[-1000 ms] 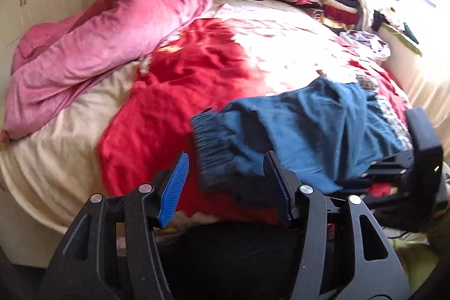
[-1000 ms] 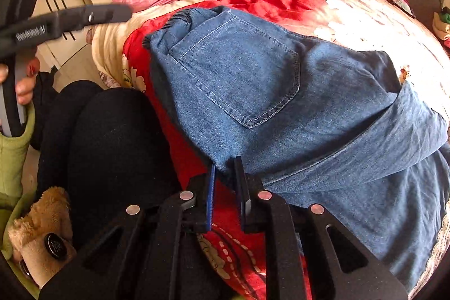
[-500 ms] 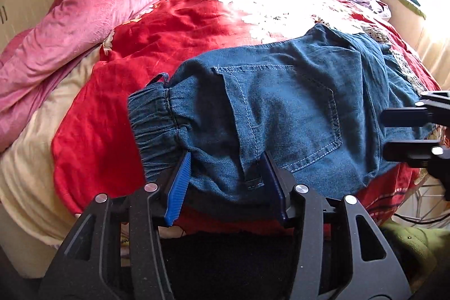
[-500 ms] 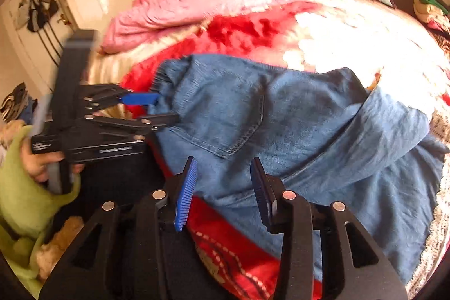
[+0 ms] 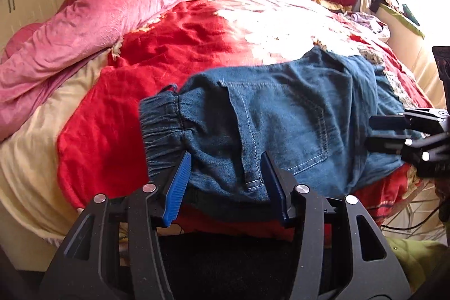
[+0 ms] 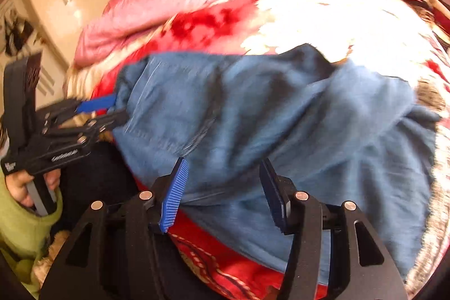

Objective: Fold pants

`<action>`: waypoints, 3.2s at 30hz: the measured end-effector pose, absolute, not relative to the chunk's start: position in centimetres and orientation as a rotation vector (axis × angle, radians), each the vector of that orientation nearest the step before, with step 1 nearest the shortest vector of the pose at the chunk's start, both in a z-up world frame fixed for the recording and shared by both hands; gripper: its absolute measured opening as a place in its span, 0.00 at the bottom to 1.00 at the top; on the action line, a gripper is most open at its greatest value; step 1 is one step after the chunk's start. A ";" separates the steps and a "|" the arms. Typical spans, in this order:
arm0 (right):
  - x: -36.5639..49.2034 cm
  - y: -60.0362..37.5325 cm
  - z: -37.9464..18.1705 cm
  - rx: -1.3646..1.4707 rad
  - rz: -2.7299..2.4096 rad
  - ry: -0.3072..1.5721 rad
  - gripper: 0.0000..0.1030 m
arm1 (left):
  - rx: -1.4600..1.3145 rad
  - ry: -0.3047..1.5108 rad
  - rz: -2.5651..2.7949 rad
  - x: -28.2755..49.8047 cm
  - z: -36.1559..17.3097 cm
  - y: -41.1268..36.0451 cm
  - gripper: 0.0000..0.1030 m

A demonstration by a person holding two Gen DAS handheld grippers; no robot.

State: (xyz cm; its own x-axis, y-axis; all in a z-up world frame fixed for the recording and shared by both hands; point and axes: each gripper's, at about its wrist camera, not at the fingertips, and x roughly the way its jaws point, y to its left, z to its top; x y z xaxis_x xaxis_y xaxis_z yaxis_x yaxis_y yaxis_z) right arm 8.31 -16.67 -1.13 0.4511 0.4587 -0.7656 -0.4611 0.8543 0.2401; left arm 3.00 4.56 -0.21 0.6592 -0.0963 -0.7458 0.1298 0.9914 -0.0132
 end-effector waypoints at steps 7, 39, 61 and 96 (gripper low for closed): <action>8.5 -21.7 0.4 0.078 0.424 0.877 0.53 | 0.030 0.792 -0.161 1.9 2.6 3.6 0.54; 14.6 -26.6 0.8 0.096 0.289 0.840 0.53 | -0.121 1.076 -0.583 10.7 -3.5 -9.6 0.21; 31.8 -20.5 -4.1 -0.156 0.113 1.034 0.48 | -0.131 1.046 -0.624 10.6 -3.3 -10.4 0.07; 6.2 -40.1 1.5 0.473 0.092 0.796 0.07 | 0.065 0.898 -0.635 7.6 -1.3 -10.7 0.00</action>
State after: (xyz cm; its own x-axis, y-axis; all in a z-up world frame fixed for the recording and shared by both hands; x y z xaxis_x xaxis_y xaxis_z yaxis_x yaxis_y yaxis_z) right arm 6.24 -40.08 1.55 0.7016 0.2544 -0.6657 0.0959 0.8919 0.4420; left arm 7.59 -10.75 -1.28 0.4537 -0.4876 -0.7460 0.5404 0.8161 -0.2048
